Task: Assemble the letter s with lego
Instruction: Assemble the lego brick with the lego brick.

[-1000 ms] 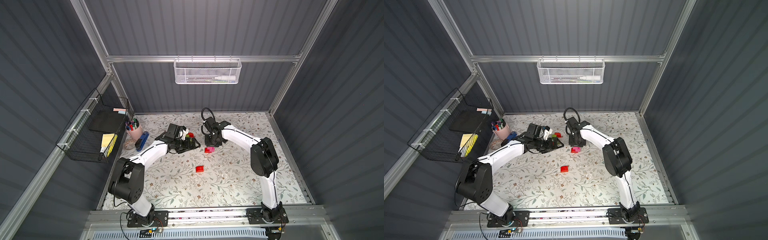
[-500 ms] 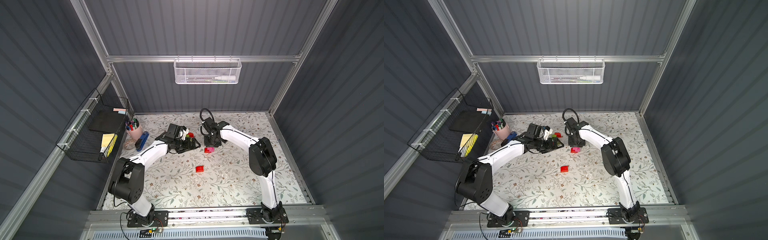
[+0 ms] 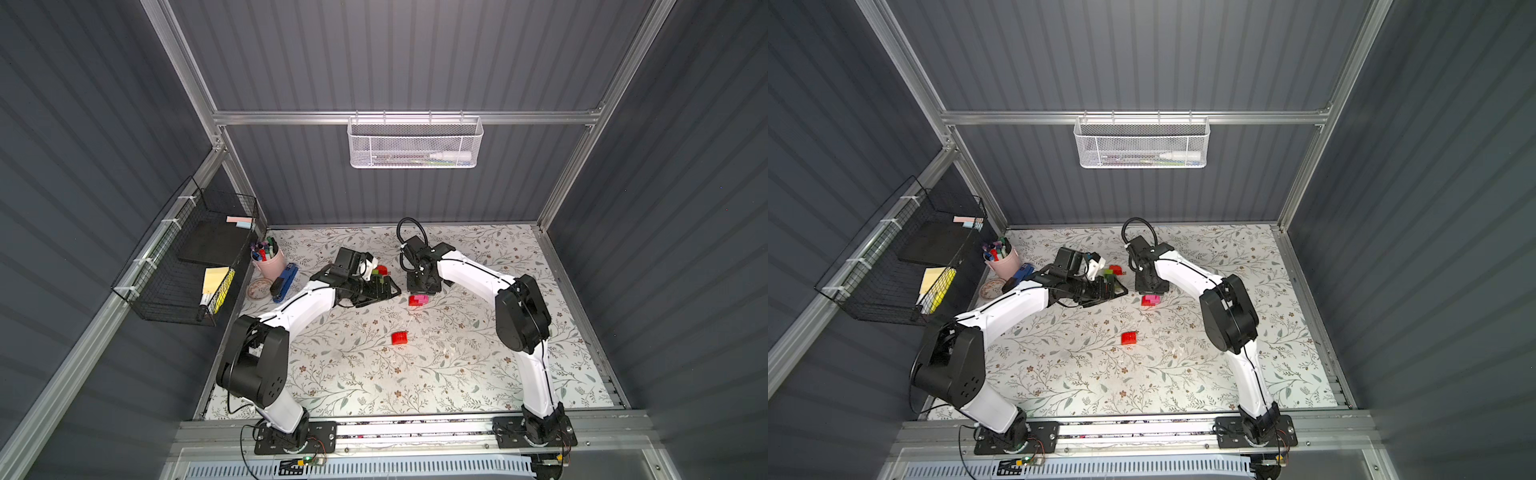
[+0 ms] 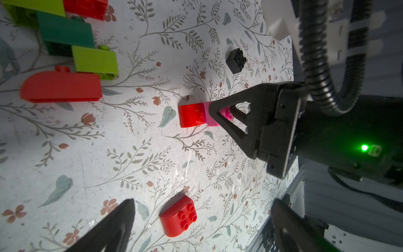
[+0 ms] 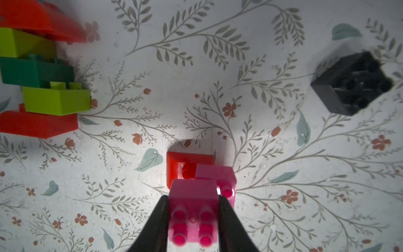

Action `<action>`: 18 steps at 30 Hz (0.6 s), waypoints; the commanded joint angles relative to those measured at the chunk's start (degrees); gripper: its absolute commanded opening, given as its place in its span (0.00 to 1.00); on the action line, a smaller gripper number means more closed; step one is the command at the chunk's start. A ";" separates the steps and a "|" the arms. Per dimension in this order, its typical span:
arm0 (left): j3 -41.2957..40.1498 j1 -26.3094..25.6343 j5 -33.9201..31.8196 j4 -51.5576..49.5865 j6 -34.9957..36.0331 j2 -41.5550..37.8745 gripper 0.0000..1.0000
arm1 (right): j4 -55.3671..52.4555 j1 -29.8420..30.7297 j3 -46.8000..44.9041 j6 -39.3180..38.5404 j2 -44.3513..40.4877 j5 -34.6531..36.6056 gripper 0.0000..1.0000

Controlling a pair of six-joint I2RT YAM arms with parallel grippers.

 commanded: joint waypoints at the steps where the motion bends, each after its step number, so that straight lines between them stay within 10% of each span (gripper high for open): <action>1: 0.04 0.45 0.54 -1.84 1.68 -1.41 1.00 | -3.03 0.76 -0.62 1.49 3.72 1.87 0.32; 18: 0.34 0.46 0.65 -2.19 2.19 -1.49 1.00 | -2.08 1.37 -0.38 1.68 2.71 2.52 0.39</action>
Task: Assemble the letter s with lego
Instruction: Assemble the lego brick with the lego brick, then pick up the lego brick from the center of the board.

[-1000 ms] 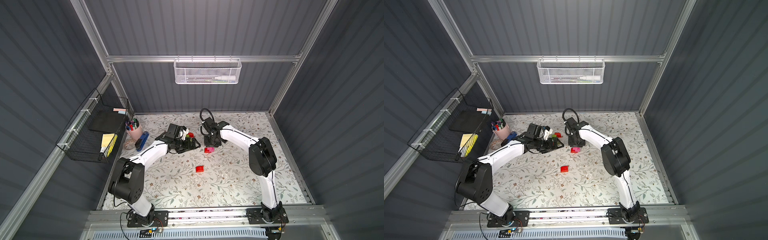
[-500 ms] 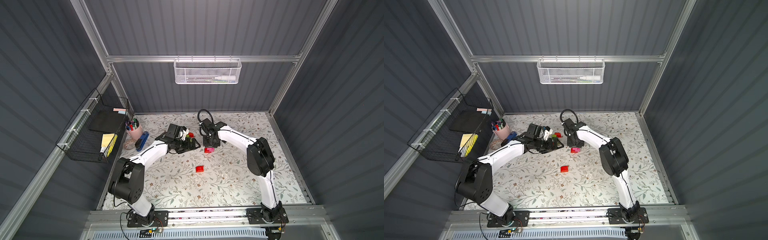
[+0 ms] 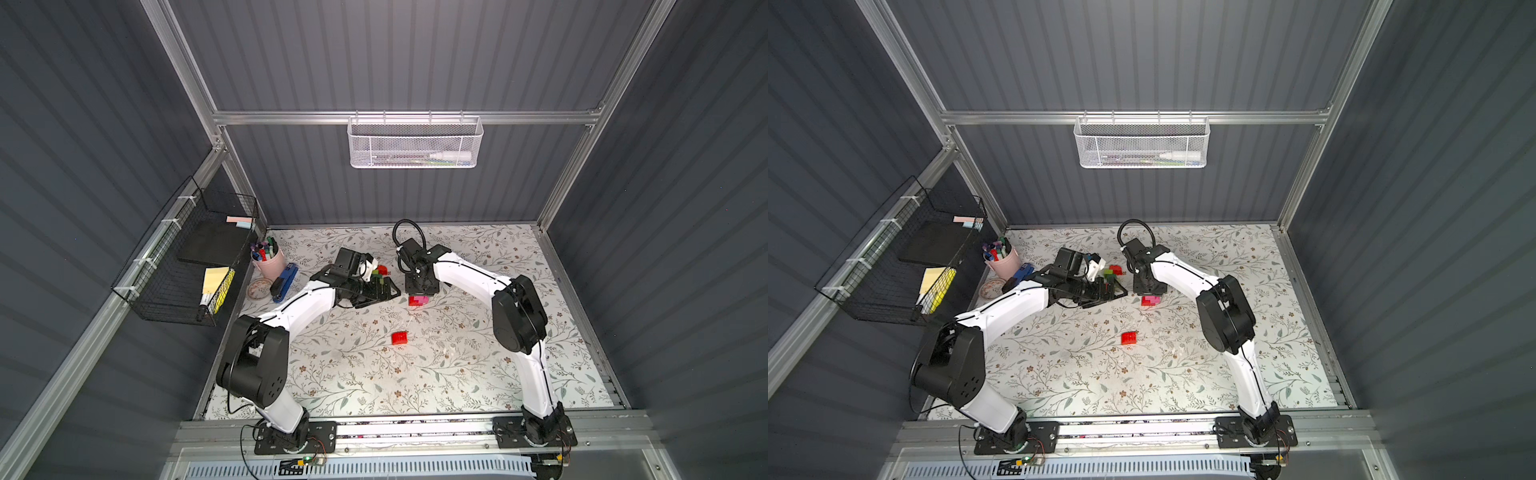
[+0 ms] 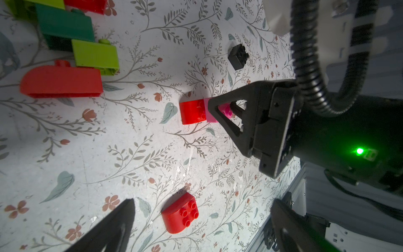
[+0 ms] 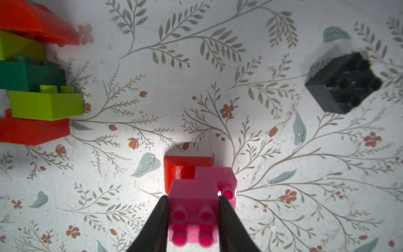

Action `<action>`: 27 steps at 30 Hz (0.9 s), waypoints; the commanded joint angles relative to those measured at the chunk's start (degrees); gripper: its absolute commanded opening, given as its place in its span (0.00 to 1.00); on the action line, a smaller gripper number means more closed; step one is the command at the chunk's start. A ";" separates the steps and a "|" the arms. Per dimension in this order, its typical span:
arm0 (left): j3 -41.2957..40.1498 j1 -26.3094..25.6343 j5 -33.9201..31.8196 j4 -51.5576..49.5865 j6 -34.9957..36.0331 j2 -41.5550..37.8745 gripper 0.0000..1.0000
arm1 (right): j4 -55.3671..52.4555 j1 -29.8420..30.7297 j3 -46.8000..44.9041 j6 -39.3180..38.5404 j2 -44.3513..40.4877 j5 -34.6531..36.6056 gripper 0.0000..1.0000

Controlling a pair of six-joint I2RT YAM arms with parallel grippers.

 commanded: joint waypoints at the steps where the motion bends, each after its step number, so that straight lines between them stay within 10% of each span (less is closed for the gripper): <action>1: 0.35 0.45 0.68 -1.24 1.60 -1.50 0.99 | -2.20 0.24 -0.20 0.19 1.82 -0.27 0.40; 16: 0.58 0.45 0.71 -1.51 1.70 -2.20 0.99 | -4.66 -0.34 5.23 -2.55 -2.70 2.75 0.50; 27: 0.70 0.45 0.90 -1.79 2.21 -2.09 1.00 | 2.71 -9.31 -8.45 -11.73 -15.17 -2.75 0.59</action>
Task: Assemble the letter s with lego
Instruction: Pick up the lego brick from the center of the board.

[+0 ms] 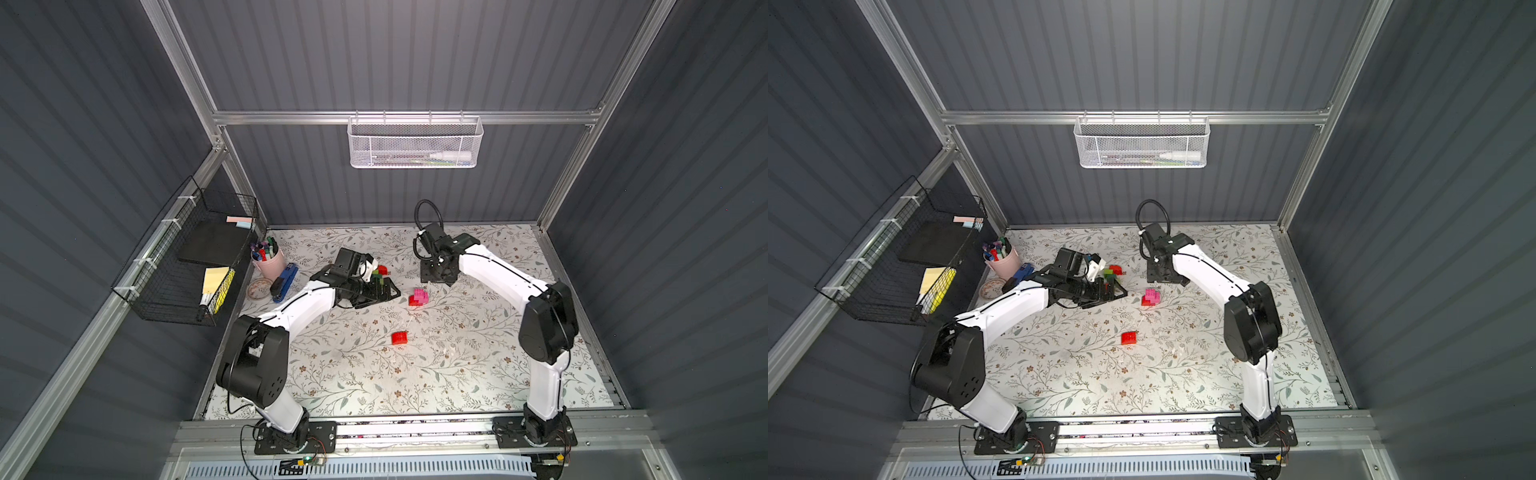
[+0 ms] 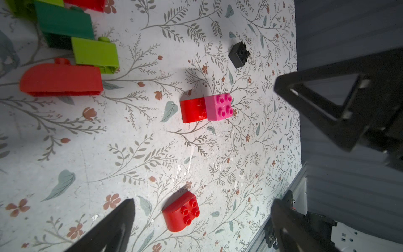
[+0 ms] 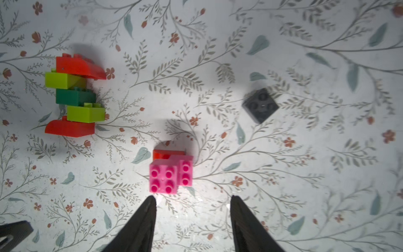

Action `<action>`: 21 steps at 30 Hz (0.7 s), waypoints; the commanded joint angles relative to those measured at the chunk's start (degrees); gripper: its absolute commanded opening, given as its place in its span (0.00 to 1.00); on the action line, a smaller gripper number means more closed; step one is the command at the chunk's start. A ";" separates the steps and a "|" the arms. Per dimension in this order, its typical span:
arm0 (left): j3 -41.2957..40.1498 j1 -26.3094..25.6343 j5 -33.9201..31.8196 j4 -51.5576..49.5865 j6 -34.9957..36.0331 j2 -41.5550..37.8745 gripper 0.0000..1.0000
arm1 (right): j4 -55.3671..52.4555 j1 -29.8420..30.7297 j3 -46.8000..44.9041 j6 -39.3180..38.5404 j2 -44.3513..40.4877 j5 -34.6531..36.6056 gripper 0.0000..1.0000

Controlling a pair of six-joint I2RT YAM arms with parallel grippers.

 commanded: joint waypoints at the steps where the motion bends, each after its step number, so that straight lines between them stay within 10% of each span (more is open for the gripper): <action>1: 0.66 0.45 0.93 -1.31 1.63 -2.18 1.00 | 2.85 -3.69 -4.07 -5.39 -1.94 -2.86 0.60; 21: 0.64 0.45 0.05 -2.72 2.21 -2.98 0.99 | 15.14 -13.55 -7.38 -44.34 7.23 -13.91 0.69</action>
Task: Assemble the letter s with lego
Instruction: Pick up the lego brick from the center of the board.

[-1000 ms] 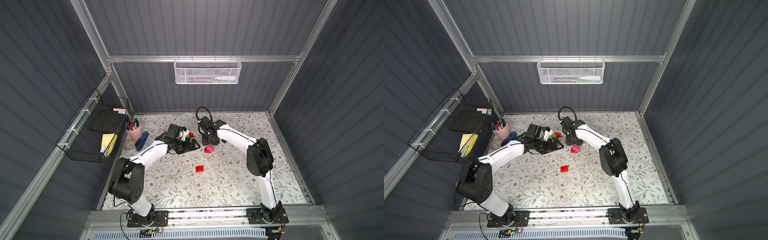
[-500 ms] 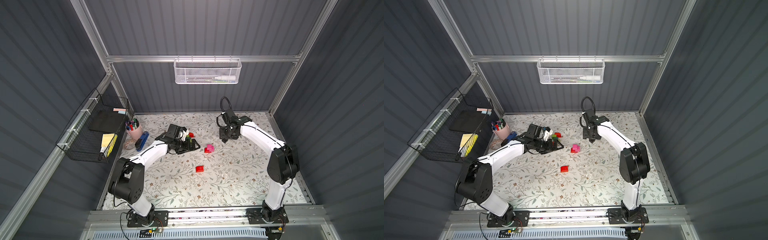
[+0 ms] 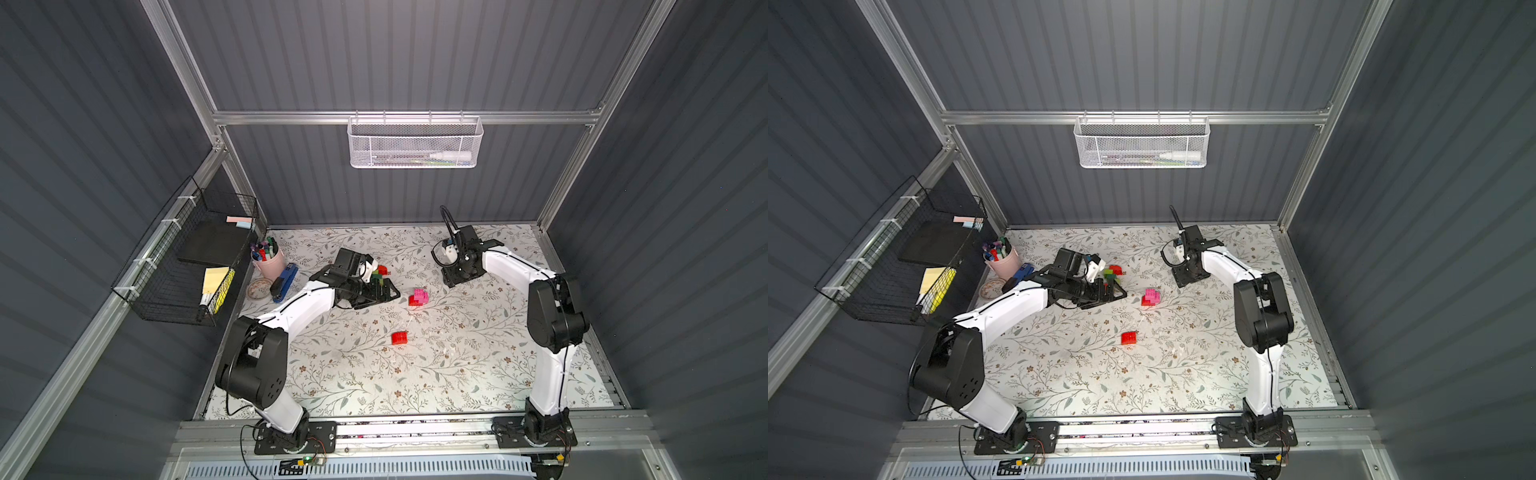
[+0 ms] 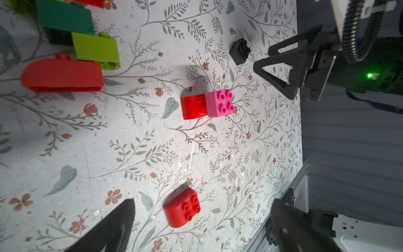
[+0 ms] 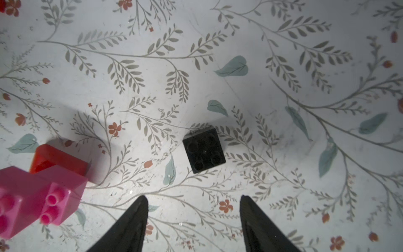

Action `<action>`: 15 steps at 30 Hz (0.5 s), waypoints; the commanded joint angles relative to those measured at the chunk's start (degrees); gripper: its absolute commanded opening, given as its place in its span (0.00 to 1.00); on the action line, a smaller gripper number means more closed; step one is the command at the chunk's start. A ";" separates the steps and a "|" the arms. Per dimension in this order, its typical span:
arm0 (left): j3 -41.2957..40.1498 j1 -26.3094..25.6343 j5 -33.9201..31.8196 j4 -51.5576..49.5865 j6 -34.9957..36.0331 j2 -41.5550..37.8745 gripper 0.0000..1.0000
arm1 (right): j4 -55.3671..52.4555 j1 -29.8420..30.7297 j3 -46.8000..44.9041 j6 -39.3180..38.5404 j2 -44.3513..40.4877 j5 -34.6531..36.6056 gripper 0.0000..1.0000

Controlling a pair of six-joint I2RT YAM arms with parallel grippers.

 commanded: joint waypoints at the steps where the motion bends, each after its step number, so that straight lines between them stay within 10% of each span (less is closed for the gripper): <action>1: 0.61 0.45 0.01 -1.48 1.57 -2.39 0.99 | 1.59 -0.63 2.37 -7.68 2.18 -3.17 0.69; 15: 1.65 0.45 0.22 -1.99 1.73 -0.95 1.00 | 0.12 -1.41 9.34 -12.14 10.80 -0.21 0.51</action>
